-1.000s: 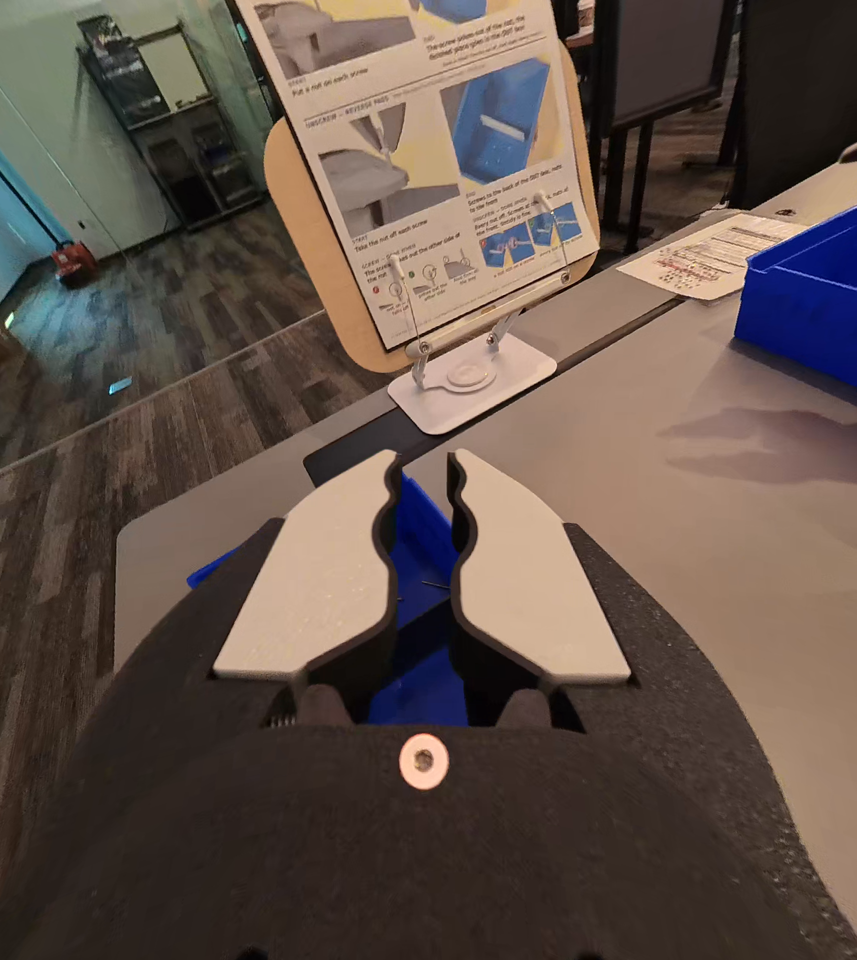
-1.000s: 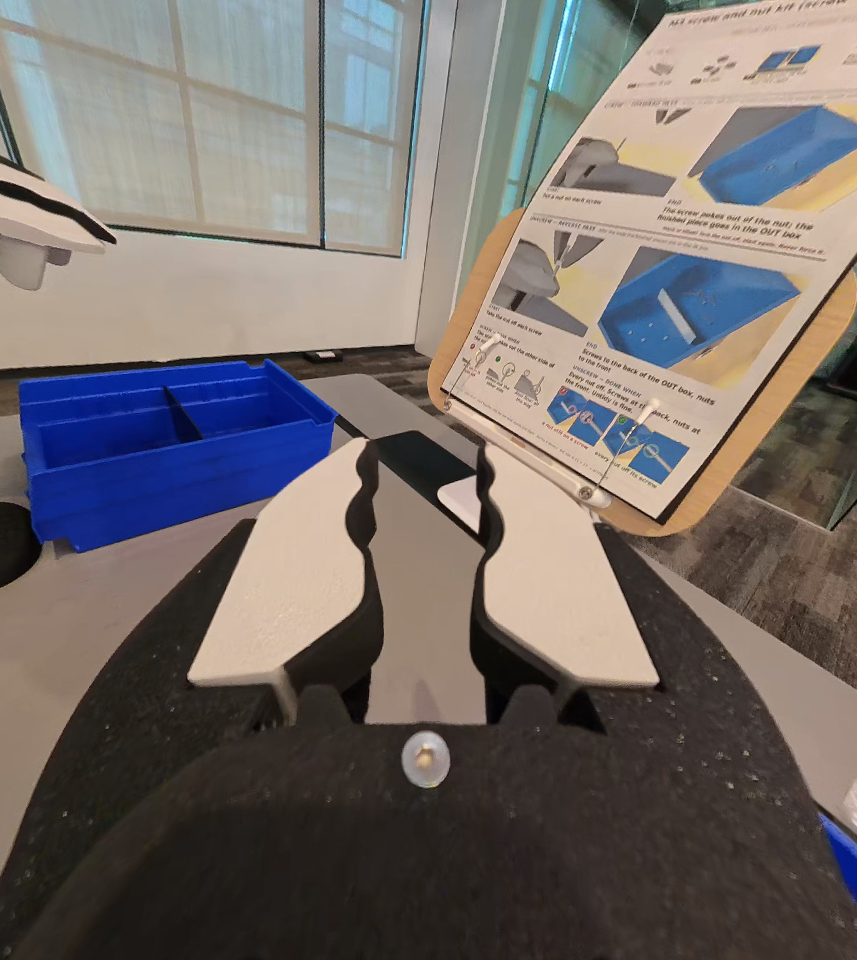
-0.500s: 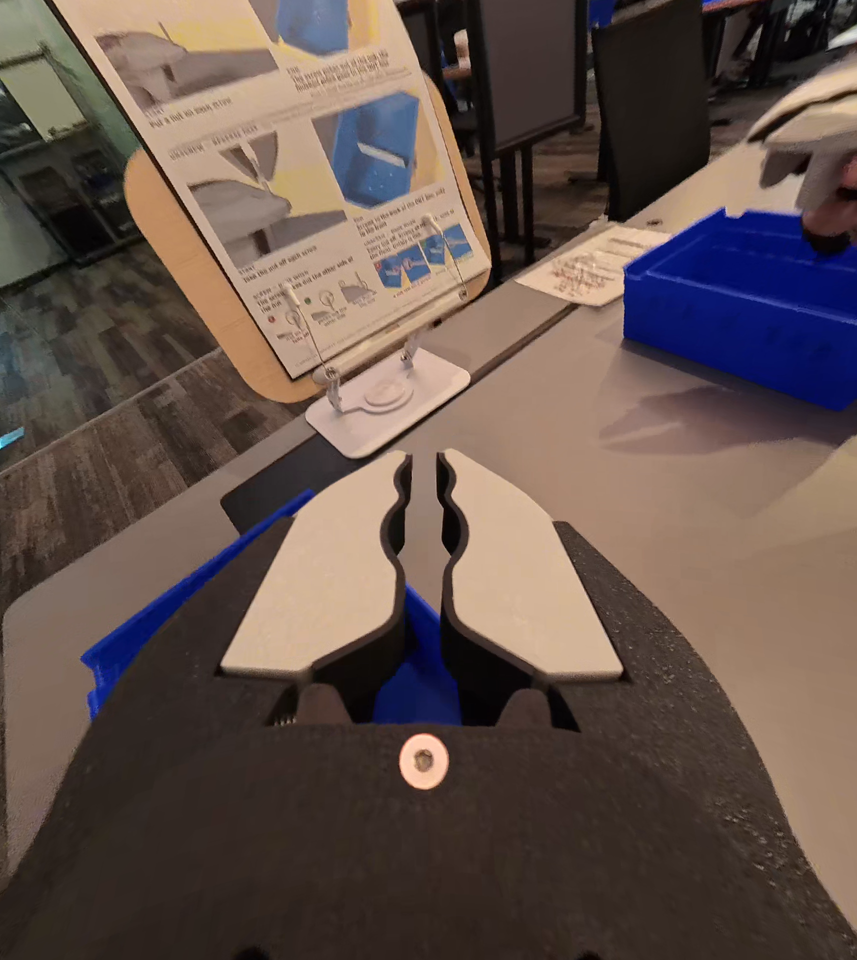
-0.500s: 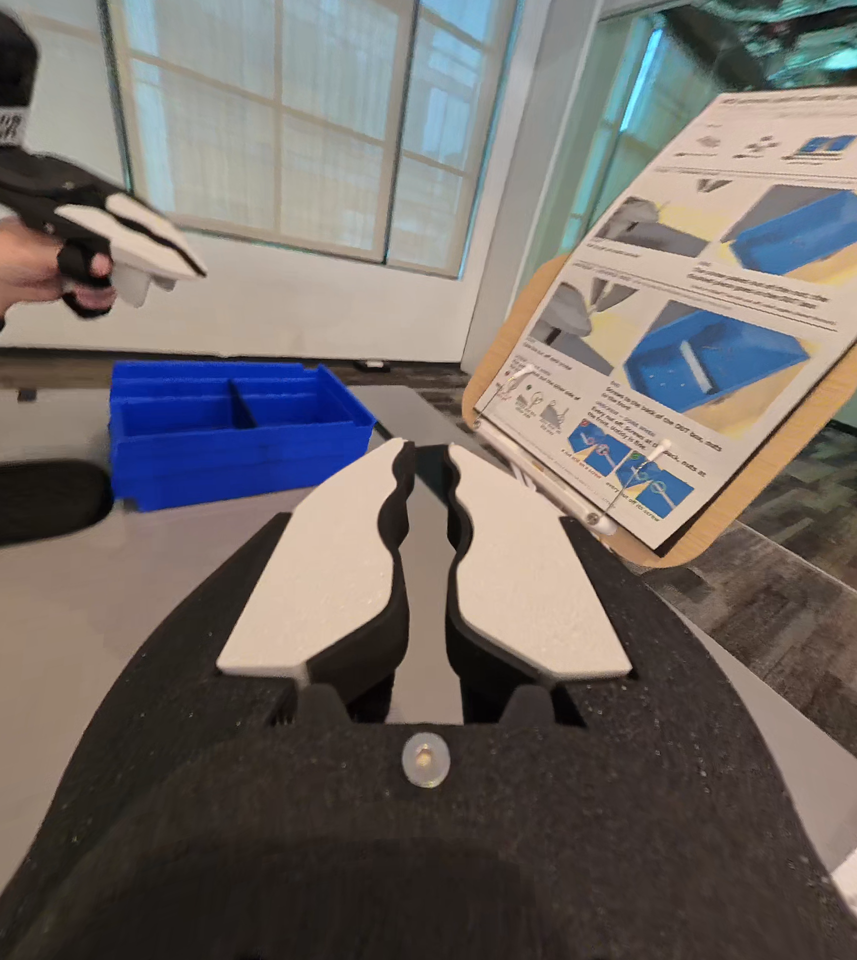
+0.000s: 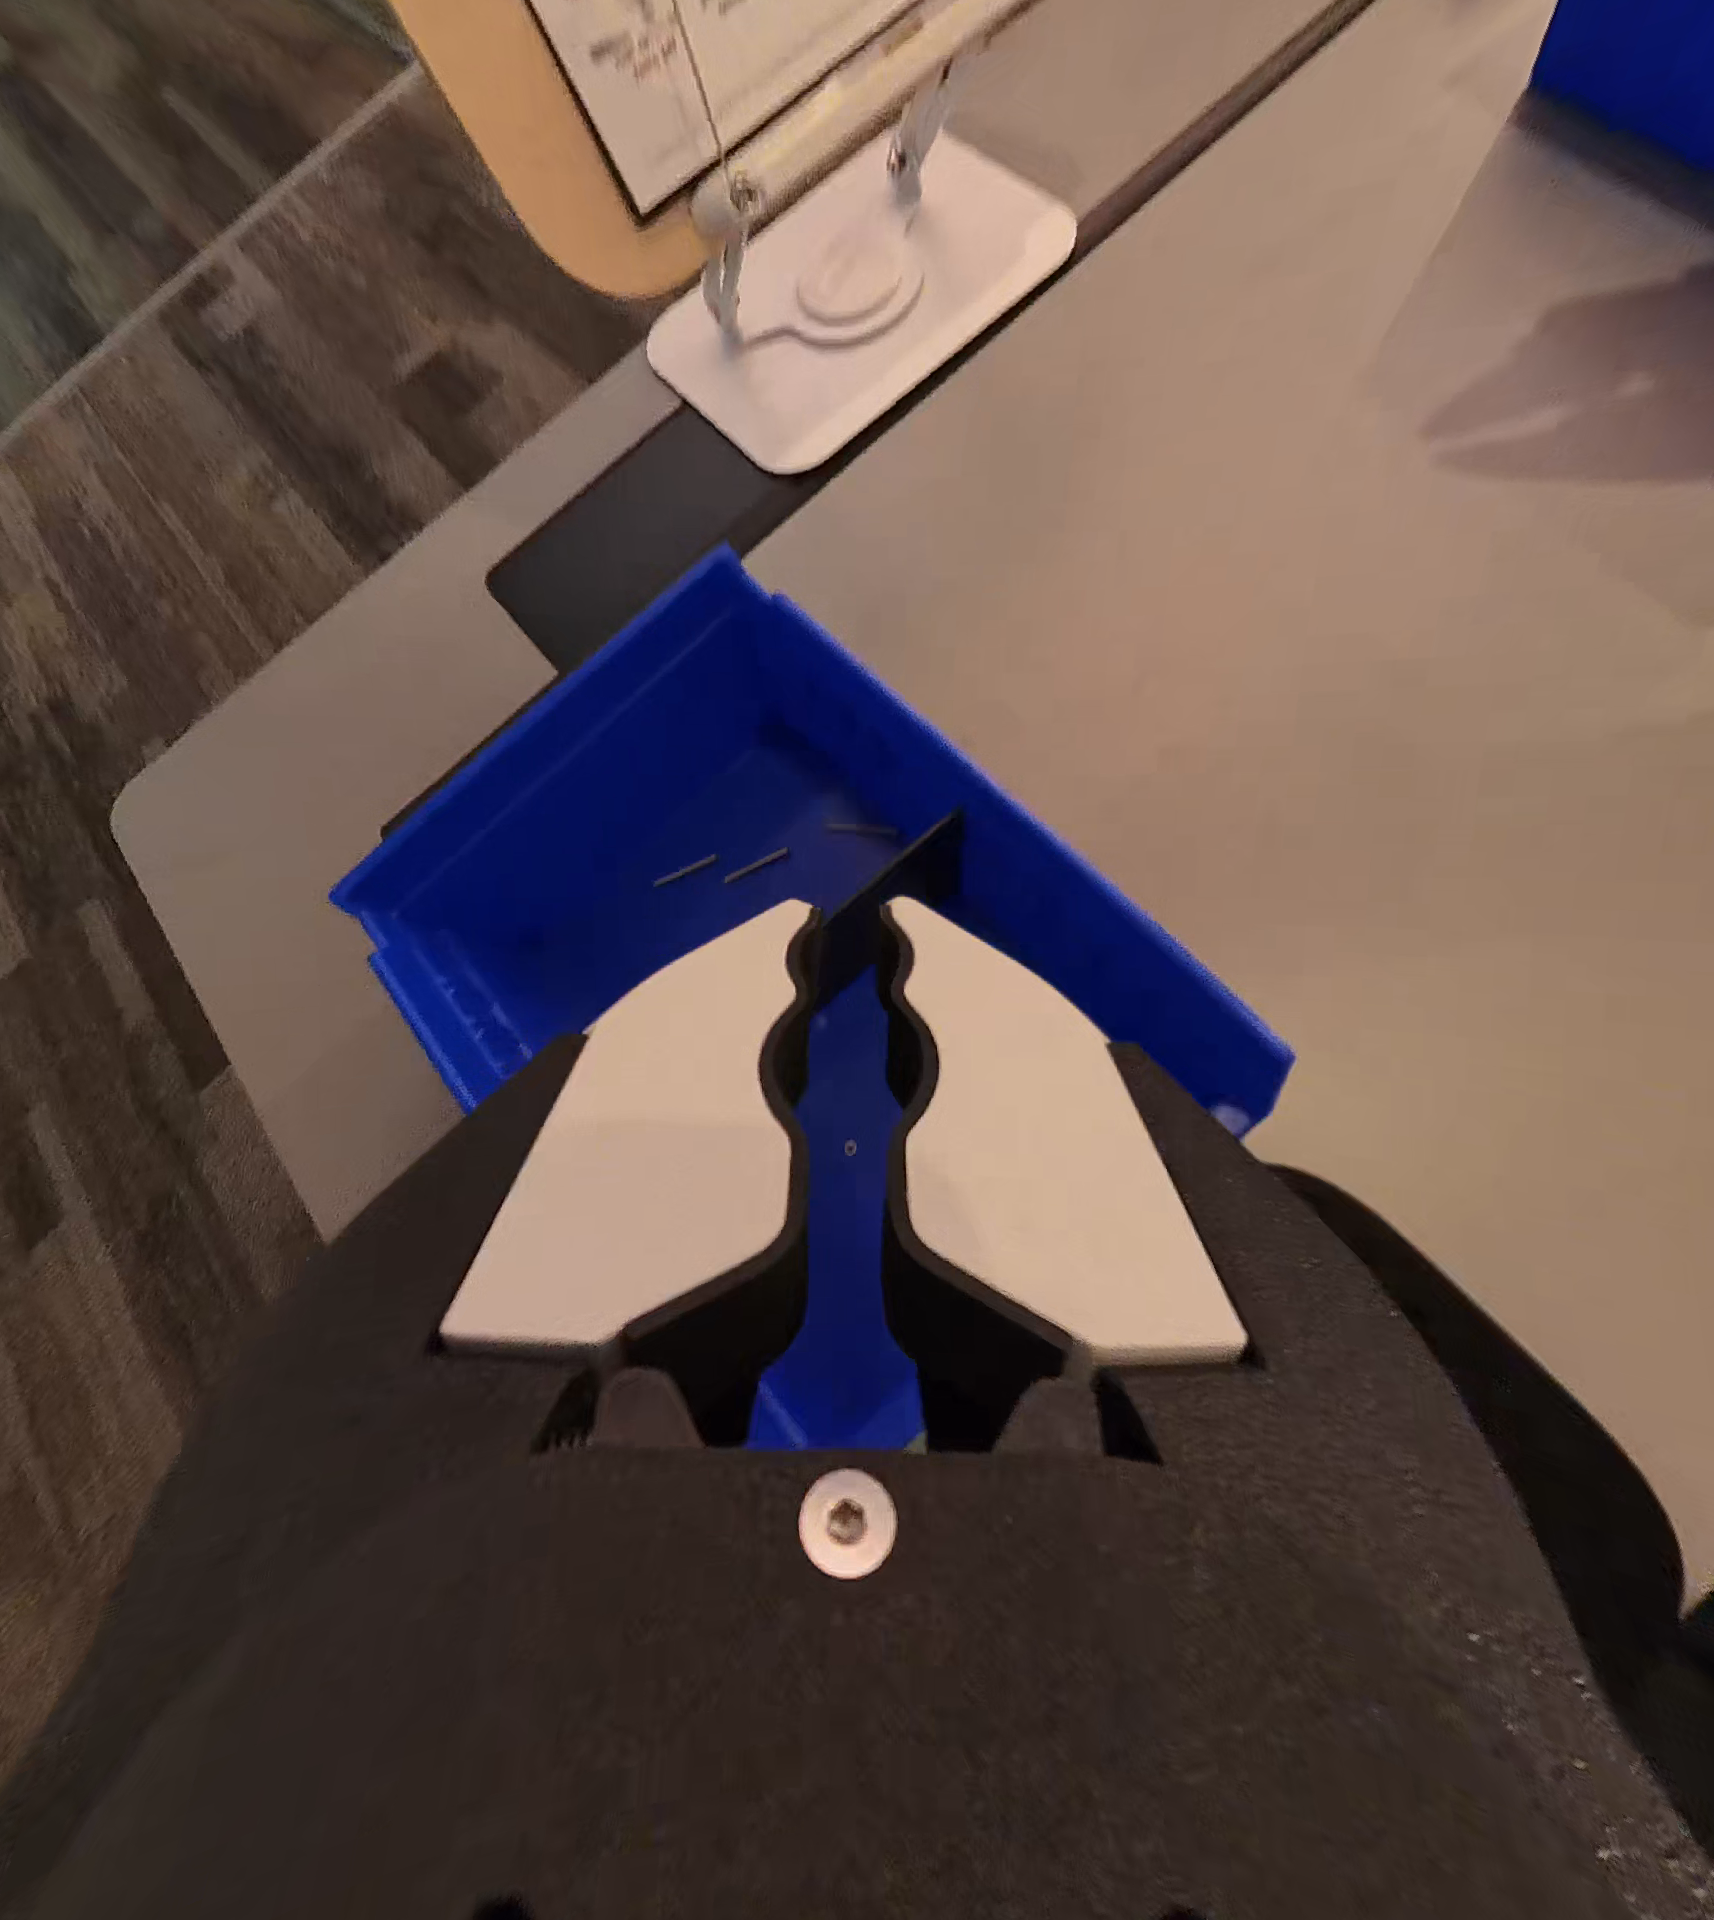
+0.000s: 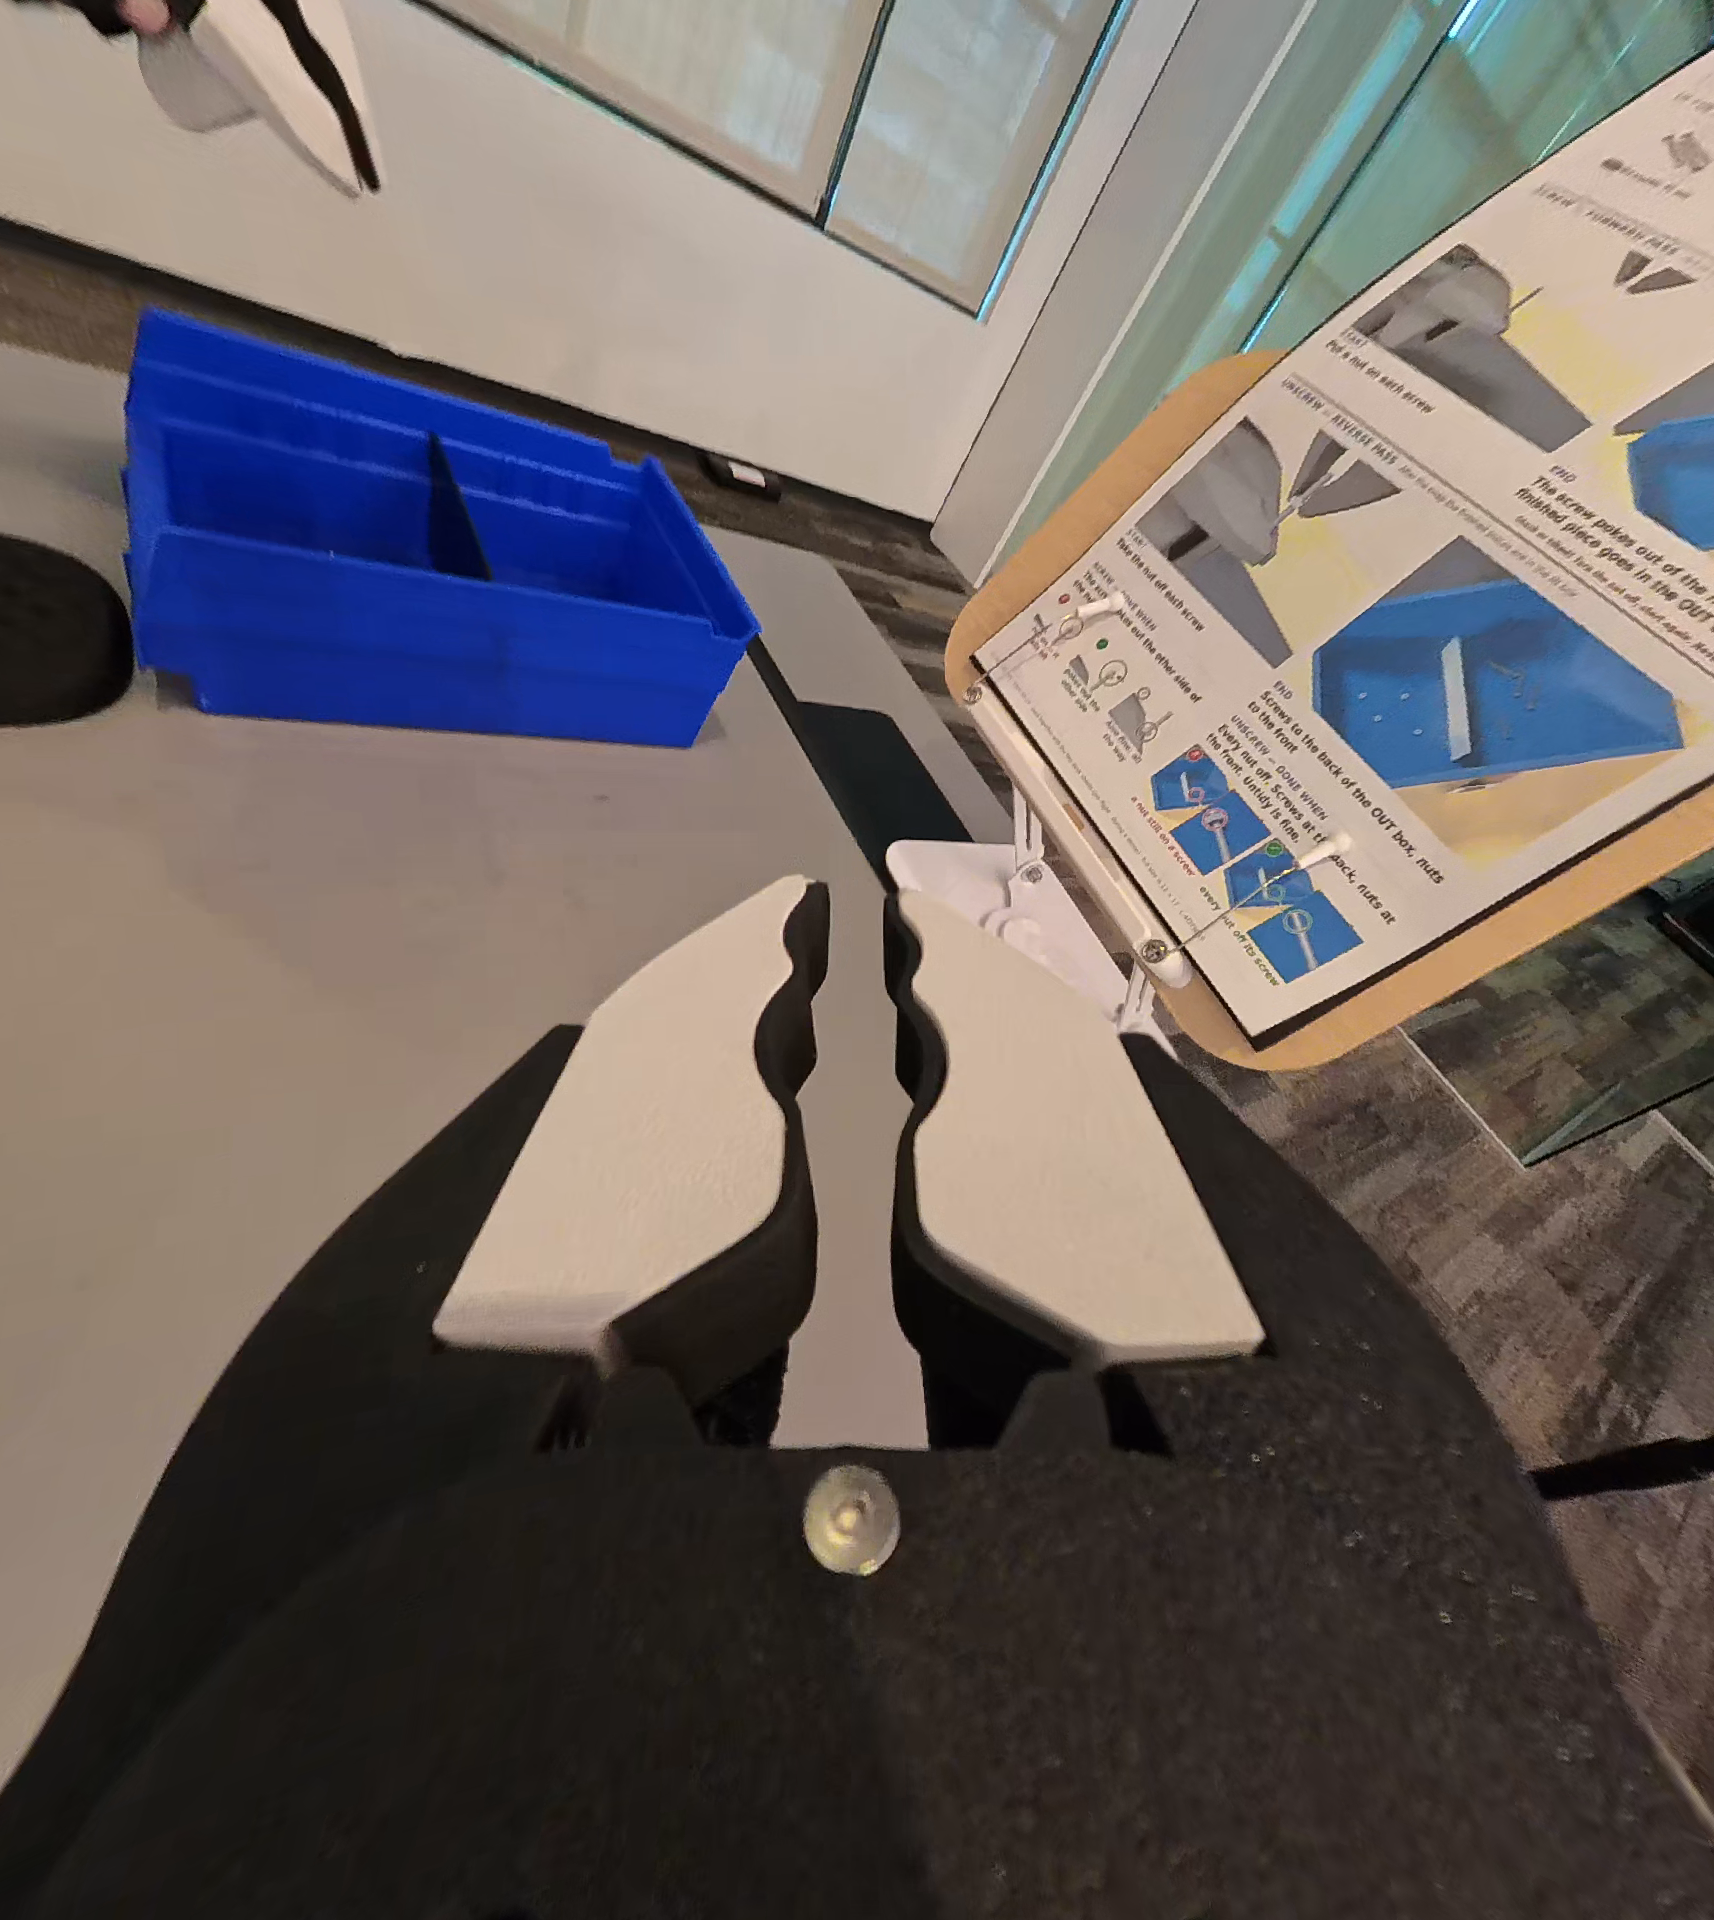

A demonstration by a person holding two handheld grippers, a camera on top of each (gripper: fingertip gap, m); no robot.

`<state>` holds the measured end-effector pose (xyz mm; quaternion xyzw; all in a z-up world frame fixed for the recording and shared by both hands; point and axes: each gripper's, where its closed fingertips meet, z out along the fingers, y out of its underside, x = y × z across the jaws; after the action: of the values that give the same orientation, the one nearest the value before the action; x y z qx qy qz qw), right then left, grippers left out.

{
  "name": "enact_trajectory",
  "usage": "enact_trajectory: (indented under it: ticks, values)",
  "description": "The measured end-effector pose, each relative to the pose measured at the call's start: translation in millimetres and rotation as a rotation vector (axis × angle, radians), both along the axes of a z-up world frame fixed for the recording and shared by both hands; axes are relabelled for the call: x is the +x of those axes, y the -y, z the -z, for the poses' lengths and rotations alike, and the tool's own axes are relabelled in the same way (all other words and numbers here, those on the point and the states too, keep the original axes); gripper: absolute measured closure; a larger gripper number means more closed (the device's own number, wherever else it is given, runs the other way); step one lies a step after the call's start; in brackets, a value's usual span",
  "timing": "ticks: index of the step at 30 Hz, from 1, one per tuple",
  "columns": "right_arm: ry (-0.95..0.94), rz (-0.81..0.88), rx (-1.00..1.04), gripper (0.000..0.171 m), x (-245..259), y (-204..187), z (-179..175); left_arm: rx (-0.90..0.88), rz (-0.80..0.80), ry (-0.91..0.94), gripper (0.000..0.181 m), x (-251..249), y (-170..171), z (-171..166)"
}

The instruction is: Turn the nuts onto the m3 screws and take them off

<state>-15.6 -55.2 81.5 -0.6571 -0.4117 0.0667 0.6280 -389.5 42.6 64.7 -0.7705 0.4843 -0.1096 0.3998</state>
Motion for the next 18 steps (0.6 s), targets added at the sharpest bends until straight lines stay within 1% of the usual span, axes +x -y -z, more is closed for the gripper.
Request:
enact_trajectory:
  ticks: [4, 6, 8, 14, 18]
  values:
    - [0.042, -0.003, -0.012, 0.161, -4, -2, 7, -0.039, 0.024, -0.124, 0.172, -16, 1, 8]
    - [0.047, -0.002, -0.009, 0.161, -5, -4, 8, -0.038, 0.006, -0.198, 0.17, -26, -1, 13]
    - [0.042, -0.006, -0.012, 0.161, -5, -5, 10, -0.065, -0.036, -0.251, 0.172, -35, -3, 19]
    - [0.02, 0.0, -0.02, 0.161, 1, -6, 10, -0.157, -0.065, -0.256, 0.171, -39, -2, 35]
    - [-0.007, -0.005, -0.018, 0.161, 4, -5, 8, -0.198, -0.128, -0.277, 0.172, -45, -8, 53]
